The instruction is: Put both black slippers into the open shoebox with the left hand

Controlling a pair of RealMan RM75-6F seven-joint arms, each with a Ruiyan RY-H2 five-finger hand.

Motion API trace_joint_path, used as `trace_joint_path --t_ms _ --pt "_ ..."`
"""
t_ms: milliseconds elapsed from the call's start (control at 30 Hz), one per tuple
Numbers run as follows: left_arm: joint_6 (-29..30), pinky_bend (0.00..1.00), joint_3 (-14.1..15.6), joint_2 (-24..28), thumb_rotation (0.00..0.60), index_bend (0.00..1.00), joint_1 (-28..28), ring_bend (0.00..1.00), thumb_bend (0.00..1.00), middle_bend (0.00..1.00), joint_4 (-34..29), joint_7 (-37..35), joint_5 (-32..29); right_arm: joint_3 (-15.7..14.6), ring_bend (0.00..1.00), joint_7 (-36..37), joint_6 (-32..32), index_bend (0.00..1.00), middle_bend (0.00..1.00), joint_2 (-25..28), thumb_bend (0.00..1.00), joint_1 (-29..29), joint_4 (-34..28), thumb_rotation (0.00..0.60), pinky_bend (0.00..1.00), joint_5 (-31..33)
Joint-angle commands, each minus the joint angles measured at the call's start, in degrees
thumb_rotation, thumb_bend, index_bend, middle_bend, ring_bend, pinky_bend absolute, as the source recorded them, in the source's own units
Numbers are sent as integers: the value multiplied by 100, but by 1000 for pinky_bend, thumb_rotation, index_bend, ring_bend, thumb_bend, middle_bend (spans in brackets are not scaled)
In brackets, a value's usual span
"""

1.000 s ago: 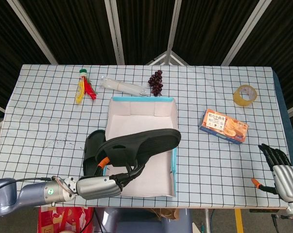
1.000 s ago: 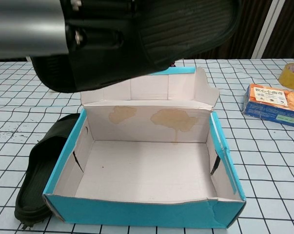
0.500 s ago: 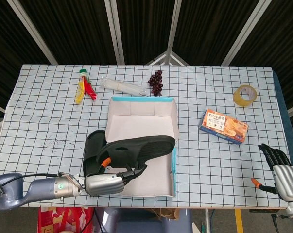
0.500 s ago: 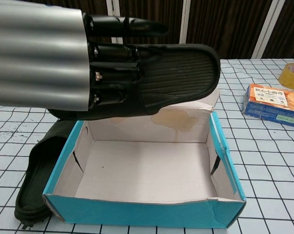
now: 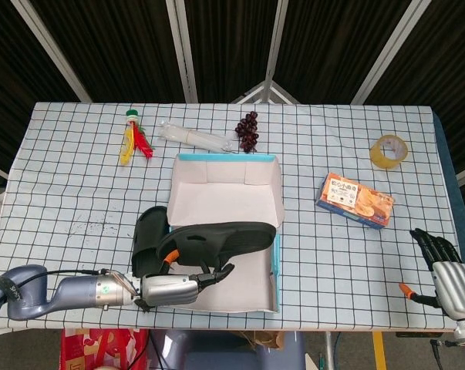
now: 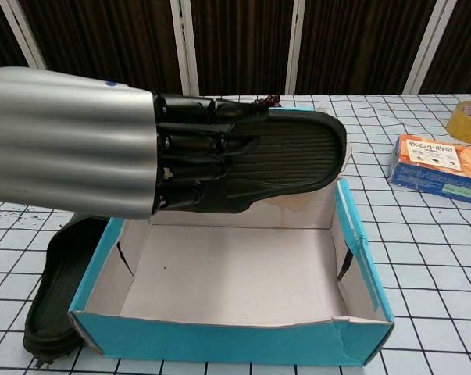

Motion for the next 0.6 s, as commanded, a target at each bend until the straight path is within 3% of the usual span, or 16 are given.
trace_joint_path --t_ms 33,200,600 --pt "-111 79 5 67 600 466 -159 136 450 598 82 47 116 0 95 -11 -15 13 75 1 221 7 -9 600 72 7" --pt "-136 79 41 87 600 465 -417 136 450 597 298 -98 231 1 95 -17 -21 13 75 6 221 4 -24 600 72 23" --pt "597 79 272 -460 600 466 -875 136 450 597 1157 -617 543 -3 95 53 -57 14 74 40 221 5 -47 600 72 51"
